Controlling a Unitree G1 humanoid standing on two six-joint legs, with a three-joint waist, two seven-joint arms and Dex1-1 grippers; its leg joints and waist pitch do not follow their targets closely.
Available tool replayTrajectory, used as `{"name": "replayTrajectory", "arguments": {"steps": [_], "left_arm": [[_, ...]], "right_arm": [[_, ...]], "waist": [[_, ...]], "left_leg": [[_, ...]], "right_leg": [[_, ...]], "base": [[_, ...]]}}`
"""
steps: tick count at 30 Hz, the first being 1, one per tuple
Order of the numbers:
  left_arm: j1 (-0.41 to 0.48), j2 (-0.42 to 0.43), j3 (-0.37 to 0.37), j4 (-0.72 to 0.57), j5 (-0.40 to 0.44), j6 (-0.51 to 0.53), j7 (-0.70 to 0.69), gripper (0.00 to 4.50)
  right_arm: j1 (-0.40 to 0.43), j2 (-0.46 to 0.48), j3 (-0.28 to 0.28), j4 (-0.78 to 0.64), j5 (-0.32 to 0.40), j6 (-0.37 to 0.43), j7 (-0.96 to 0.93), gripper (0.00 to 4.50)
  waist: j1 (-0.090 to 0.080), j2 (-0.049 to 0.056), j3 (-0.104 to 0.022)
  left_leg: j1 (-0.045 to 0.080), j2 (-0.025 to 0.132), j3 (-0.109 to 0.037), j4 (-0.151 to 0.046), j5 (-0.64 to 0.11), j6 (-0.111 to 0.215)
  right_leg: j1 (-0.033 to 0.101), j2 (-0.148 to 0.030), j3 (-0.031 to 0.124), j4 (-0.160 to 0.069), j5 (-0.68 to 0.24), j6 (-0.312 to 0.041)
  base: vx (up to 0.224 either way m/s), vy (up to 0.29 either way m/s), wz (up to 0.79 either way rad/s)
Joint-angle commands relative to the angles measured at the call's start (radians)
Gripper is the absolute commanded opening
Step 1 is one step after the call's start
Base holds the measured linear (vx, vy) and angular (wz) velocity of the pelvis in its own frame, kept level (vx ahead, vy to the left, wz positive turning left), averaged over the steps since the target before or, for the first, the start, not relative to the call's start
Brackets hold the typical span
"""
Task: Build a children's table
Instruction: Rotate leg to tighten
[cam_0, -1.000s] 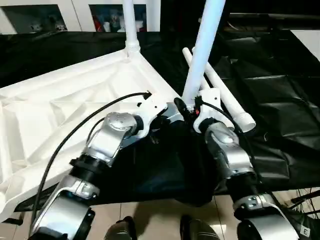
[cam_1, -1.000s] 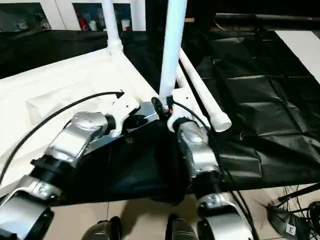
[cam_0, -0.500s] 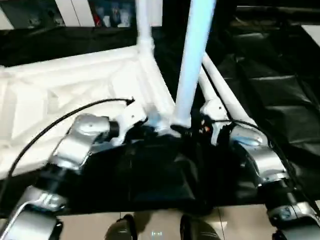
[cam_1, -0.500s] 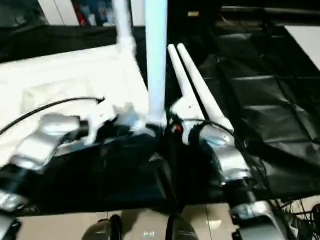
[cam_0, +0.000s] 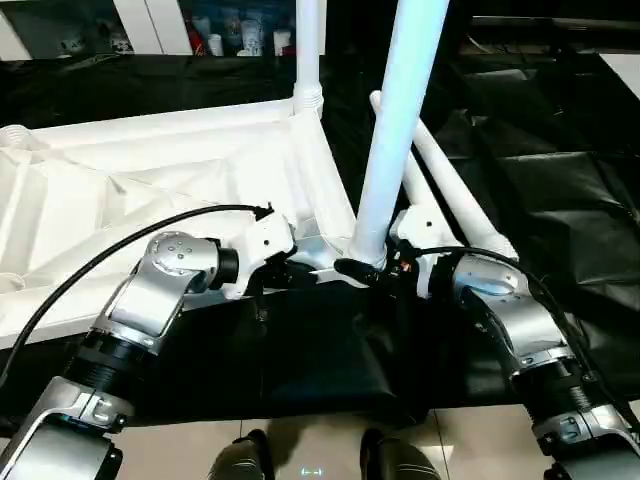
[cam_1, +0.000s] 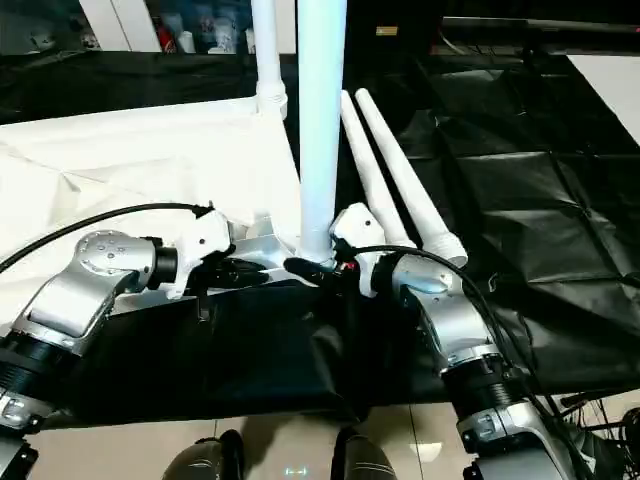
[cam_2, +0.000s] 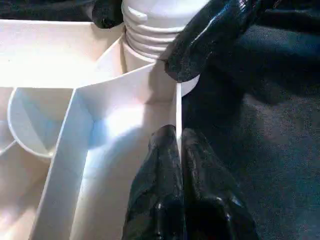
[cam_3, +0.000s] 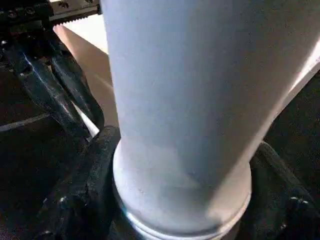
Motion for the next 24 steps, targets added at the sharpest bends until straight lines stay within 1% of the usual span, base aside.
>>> {"name": "replayTrajectory", "arguments": {"steps": [1, 6, 8, 9, 10, 11, 12, 13, 14, 15, 16, 17, 18, 21, 23, 24], "left_arm": [[0.03, -0.007, -0.046, -0.01, -0.02, -0.007, -0.057, 0.0], [0.033, -0.01, -0.046, -0.002, -0.016, 0.006, -0.044, 0.0], [0.022, -0.027, -0.037, 0.027, 0.001, 0.014, 0.004, 0.0], [0.01, -0.045, -0.026, 0.053, 0.013, 0.019, 0.048, 0.0], [-0.005, -0.066, -0.01, 0.084, 0.023, 0.034, 0.1, 0.0], [-0.015, -0.08, 0.0, 0.104, 0.029, 0.043, 0.134, 0.0], [-0.034, -0.102, 0.017, 0.139, 0.042, 0.058, 0.197, 0.0], [-0.057, -0.128, 0.041, 0.178, 0.053, 0.082, 0.276, 0.0], [-0.067, -0.141, 0.054, 0.197, 0.057, 0.092, 0.314, 0.0], [-0.093, -0.171, 0.078, 0.238, 0.064, 0.111, 0.395, 0.0], [-0.116, -0.199, 0.095, 0.273, 0.069, 0.116, 0.459, 0.0], [-0.118, -0.202, 0.096, 0.275, 0.068, 0.115, 0.462, 0.0], [-0.13, -0.218, 0.094, 0.29, 0.07, 0.104, 0.477, 0.0], [-0.133, -0.222, 0.073, 0.291, 0.081, 0.08, 0.461, 0.0], [-0.128, -0.22, 0.05, 0.28, 0.087, 0.052, 0.424, 0.0], [-0.124, -0.221, 0.048, 0.273, 0.085, 0.046, 0.407, 0.0]], "right_arm": [[0.0, 0.0, -0.012, 0.008, -0.007, -0.001, -0.014, 2.78], [0.008, 0.029, -0.023, 0.017, -0.004, 0.013, -0.06, 2.74], [0.005, 0.062, -0.043, 0.037, -0.019, 0.036, -0.15, 2.74], [0.0, 0.089, -0.061, 0.057, -0.028, 0.048, -0.222, 2.74], [-0.006, 0.118, -0.084, 0.079, -0.032, 0.058, -0.3, 2.74], [-0.009, 0.137, -0.099, 0.093, -0.035, 0.063, -0.349, 2.74], [-0.016, 0.164, -0.121, 0.115, -0.035, 0.073, -0.42, 2.74], [-0.025, 0.19, -0.139, 0.14, -0.043, 0.08, -0.497, 2.74], [-0.03, 0.201, -0.147, 0.152, -0.048, 0.084, -0.533, 2.74], [-0.044, 0.235, -0.172, 0.184, -0.045, 0.087, -0.617, 2.74], [-0.062, 0.273, -0.197, 0.219, -0.042, 0.079, -0.704, 2.74], [-0.064, 0.276, -0.199, 0.223, -0.041, 0.078, -0.71, 2.74], [-0.081, 0.298, -0.208, 0.252, -0.036, 0.067, -0.742, 2.74], [-0.096, 0.307, -0.203, 0.273, -0.036, 0.058, -0.743, 2.74], [-0.103, 0.313, -0.193, 0.269, -0.037, 0.043, -0.711, 2.74], [-0.102, 0.321, -0.199, 0.254, -0.027, 0.034, -0.688, 2.74]], "waist": [[-0.001, -0.01, -0.08], [-0.002, -0.01, -0.078], [-0.003, -0.009, -0.075], [-0.007, -0.012, -0.073], [-0.008, -0.011, -0.071], [-0.008, -0.013, -0.069], [-0.01, -0.012, -0.068], [-0.01, -0.009, -0.07], [-0.011, -0.01, -0.069], [-0.009, -0.01, -0.069], [-0.011, -0.009, -0.07], [-0.01, -0.012, -0.072], [-0.01, -0.013, -0.073], [-0.008, -0.012, -0.075], [-0.007, -0.013, -0.077], [-0.007, -0.015, -0.076]], "left_leg": [[0.023, 0.046, -0.013, -0.048, -0.115, 0.123], [0.023, 0.047, -0.014, -0.049, -0.124, 0.12], [0.023, 0.047, -0.015, -0.052, -0.142, 0.105], [0.023, 0.046, -0.015, -0.055, -0.168, 0.09], [0.024, 0.046, -0.016, -0.057, -0.184, 0.08], [0.028, 0.045, -0.017, -0.06, -0.214, 0.055], [0.029, 0.045, -0.018, -0.061, -0.228, 0.044], [0.033, 0.045, -0.021, -0.064, -0.252, 0.017], [0.034, 0.044, -0.021, -0.065, -0.257, 0.012], [0.033, 0.043, -0.022, -0.066, -0.265, 0.008], [0.033, 0.042, -0.019, -0.065, -0.267, 0.007], [0.033, 0.04, -0.021, -0.065, -0.269, 0.003], [0.03, 0.039, -0.021, -0.064, -0.259, 0.011], [0.027, 0.039, -0.02, -0.064, -0.249, 0.033], [0.028, 0.039, -0.019, -0.063, -0.246, 0.041], [0.024, 0.039, -0.019, -0.063, -0.243, 0.046]], "right_leg": [[0.062, -0.047, 0.042, -0.043, -0.125, -0.275], [0.061, -0.047, 0.042, -0.045, -0.146, -0.272], [0.06, -0.047, 0.042, -0.049, -0.181, -0.265], [0.058, -0.048, 0.042, -0.054, -0.229, -0.252], [0.056, -0.049, 0.042, -0.059, -0.261, -0.244], [0.055, -0.05, 0.042, -0.065, -0.324, -0.225], [0.052, -0.05, 0.043, -0.067, -0.352, -0.217], [0.049, -0.05, 0.043, -0.071, -0.386, -0.199], [0.048, -0.048, 0.043, -0.072, -0.387, -0.196], [0.049, -0.048, 0.043, -0.073, -0.387, -0.189], [0.044, -0.048, 0.045, -0.074, -0.384, -0.186], [0.048, -0.048, 0.044, -0.074, -0.38, -0.182], [0.049, -0.049, 0.044, -0.072, -0.364, -0.177], [0.051, -0.046, 0.043, -0.07, -0.315, -0.175], [0.051, -0.045, 0.043, -0.069, -0.297, -0.179], [0.054, -0.045, 0.043, -0.068, -0.291, -0.181]], "base": [[0.0, 0.0, 0.0], [0.0, 0.0, 0.0], [0.0, 0.0, 0.0], [0.0, 0.0, 0.0], [0.0, 0.0, 0.0], [0.0, 0.0, 0.0], [0.0, 0.0, 0.0], [0.0, 0.0, 0.0], [0.0, 0.0, 0.0], [0.0, 0.0, 0.0], [0.0, 0.0, 0.0], [0.0, 0.0, 0.0], [0.0, 0.0, 0.0], [0.0, 0.0, 0.0], [0.0, 0.0, 0.0], [0.0, 0.0, 0.0]]}}
